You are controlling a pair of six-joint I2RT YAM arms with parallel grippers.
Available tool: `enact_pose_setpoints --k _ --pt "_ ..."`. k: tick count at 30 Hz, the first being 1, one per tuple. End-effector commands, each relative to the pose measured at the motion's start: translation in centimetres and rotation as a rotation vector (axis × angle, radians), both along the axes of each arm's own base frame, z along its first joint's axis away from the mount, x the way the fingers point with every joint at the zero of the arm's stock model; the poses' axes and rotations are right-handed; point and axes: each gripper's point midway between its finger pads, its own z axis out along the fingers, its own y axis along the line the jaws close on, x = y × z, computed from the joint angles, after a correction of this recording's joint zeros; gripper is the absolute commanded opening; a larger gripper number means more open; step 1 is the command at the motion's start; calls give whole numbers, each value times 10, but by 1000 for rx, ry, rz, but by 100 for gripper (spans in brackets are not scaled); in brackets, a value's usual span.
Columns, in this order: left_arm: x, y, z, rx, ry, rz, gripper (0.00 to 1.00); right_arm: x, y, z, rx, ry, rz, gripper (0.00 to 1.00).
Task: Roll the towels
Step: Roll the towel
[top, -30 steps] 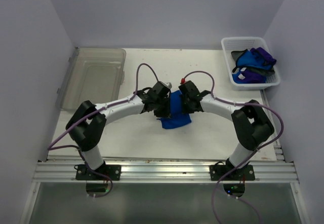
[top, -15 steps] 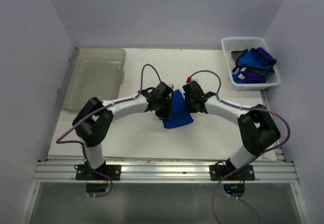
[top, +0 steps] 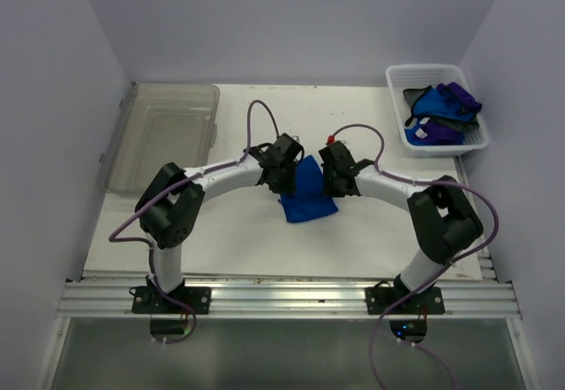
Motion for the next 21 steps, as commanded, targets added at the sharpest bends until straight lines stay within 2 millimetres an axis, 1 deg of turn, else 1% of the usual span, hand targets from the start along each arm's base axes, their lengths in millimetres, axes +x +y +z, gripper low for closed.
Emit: enact_pose_setpoints --k 1,2,3,4,5,6,7,9,10,11,12,13,14,17,20,21 --pt "15 2 15 14 -47 16 20 7 0 21 21 -64 8 3" --pt "11 2 16 2 -35 15 19 5 -1 23 18 -67 16 16" --pt "8 3 18 -3 -34 22 20 5 -2 27 19 -80 19 21" --pt "4 1 21 -10 -35 21 20 5 -3 34 23 -96 19 25" --pt "0 -1 30 -35 -45 32 19 4 -5 38 17 -105 22 29" --pt "-10 -1 28 -31 -38 26 19 4 -7 40 7 -109 24 29" --pt "-14 -4 32 -42 -42 27 20 4 -8 43 6 -117 30 29" --pt "-23 -9 37 -66 -42 36 20 3 -7 45 13 -120 40 26" --pt "-32 -16 38 -73 -41 18 20 3 -6 45 16 -116 50 23" --pt "-37 -22 38 -85 -34 20 20 2 -5 41 12 -107 53 16" --pt "-44 -29 37 -94 -30 -1 19 1 -4 38 13 -96 58 12" --pt "-46 -33 32 -101 -24 -12 18 0 -2 35 21 -84 69 9" --pt "-48 -35 28 -98 -13 -14 17 -2 0 30 22 -68 75 3" --pt "-43 -32 16 -69 -23 0 14 -2 7 23 47 -51 99 1" --pt "-33 -30 4 -60 -27 7 14 -1 12 11 55 -25 112 0" --pt "-30 -27 0 -53 -26 16 14 -2 13 1 49 -6 111 0"
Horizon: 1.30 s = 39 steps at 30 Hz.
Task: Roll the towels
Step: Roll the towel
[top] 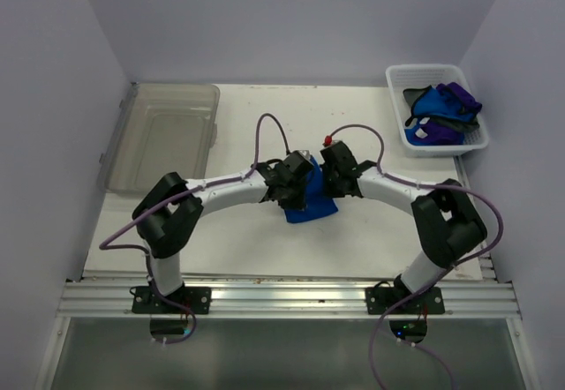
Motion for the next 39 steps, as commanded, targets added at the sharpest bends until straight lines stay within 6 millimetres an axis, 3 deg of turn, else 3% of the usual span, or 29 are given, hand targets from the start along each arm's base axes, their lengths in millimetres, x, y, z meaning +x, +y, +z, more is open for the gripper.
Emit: enact_pose_setpoints --k 1,5,9,10,12,13,14,16,18,22,26,29,33,39 --pt "22 5 -20 4 -25 50 14 1 5 -19 10 33 21 0" --pt "16 19 -41 0 19 41 12 -14 2 -35 30 70 -4 0" --pt "-10 21 -42 -50 61 13 11 -39 2 -35 105 86 -28 0" --pt "-14 20 -34 -69 54 10 11 -52 -2 -40 105 104 -37 0" --pt "-35 27 -39 -63 82 9 11 -65 -1 -33 115 92 -30 0" --pt "-40 27 -30 -83 77 11 11 -77 -6 -38 112 112 -41 0" --pt "-51 34 -35 -72 93 8 12 -81 -6 -30 127 96 -37 0" --pt "-60 34 -23 -97 81 -1 14 -90 -11 -28 122 97 -43 0" --pt "-69 37 -18 -104 85 -7 17 -91 -16 -12 125 63 -46 1" --pt "-83 43 -1 -126 84 16 24 -95 -27 11 108 18 -43 24" --pt "-103 57 -17 -130 126 50 39 -113 -33 4 119 53 -43 34" --pt "-109 53 -25 -177 141 61 52 -122 -28 -5 157 88 -27 38" --pt "-106 55 -34 -163 130 90 53 -126 -9 -1 268 89 21 44" --pt "-104 54 -41 -159 127 108 45 -126 -6 -4 284 91 20 42"
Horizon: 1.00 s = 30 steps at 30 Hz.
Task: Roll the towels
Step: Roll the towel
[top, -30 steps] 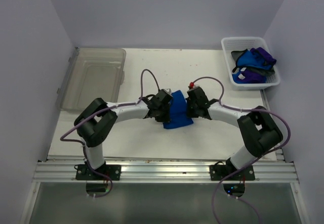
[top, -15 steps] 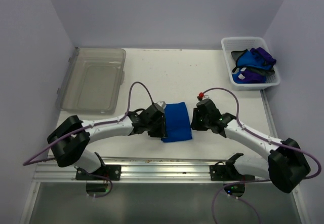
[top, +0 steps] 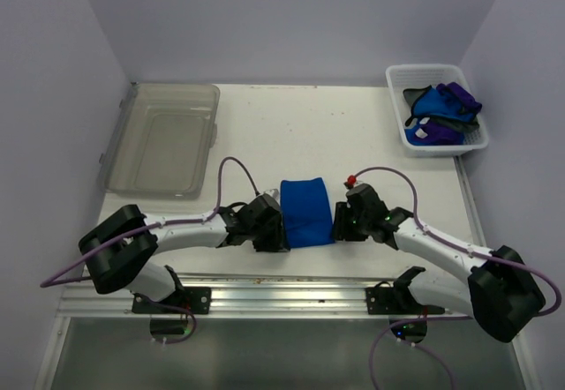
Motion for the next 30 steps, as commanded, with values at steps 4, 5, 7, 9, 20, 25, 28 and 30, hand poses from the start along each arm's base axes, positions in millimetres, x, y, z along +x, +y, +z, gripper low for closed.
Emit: enact_pose_setpoints --k 4,5,7,9,20,25,28,30 --pt "3 4 -17 27 -2 51 38 4 13 12 88 -29 -5 42" --pt "3 4 -18 26 -3 51 35 3 13 13 93 -31 -9 41" --pt "3 6 -20 34 -1 64 33 2 11 13 101 -33 -22 41" --pt "4 7 -22 43 2 74 32 2 11 17 116 -54 -25 44" --pt "8 8 -27 67 -2 98 23 -7 17 -1 114 14 23 44" --pt "10 7 -26 69 -2 102 2 -8 17 -5 111 19 16 31" --pt "11 5 -20 66 -5 103 0 -5 18 -1 120 6 9 19" --pt "12 3 -13 54 -6 106 0 -2 16 6 117 -13 -3 8"
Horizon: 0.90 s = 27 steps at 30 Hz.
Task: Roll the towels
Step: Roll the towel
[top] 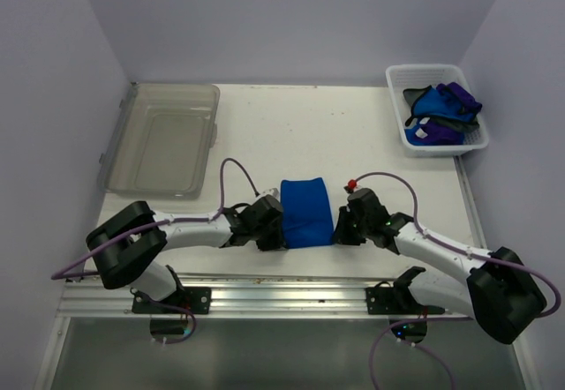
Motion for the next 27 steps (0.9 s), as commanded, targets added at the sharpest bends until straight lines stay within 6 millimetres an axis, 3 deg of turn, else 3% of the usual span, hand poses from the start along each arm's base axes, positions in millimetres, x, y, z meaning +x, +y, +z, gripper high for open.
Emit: enact_pose_setpoints --k 1,4,12,20,27 --pt "2 10 -1 66 -8 24 0 6 3 14 22 -39 -14 6" --pt "3 6 11 35 -14 26 0 9 0 22 11 -53 -24 0" --pt "9 -1 35 -16 -40 35 0 23 2 39 -2 -88 -44 0" --pt "16 -1 45 -38 -17 44 0 35 5 50 -28 -103 -43 0" --pt "43 -5 59 -81 -5 80 0 50 13 57 -41 -117 -35 0"
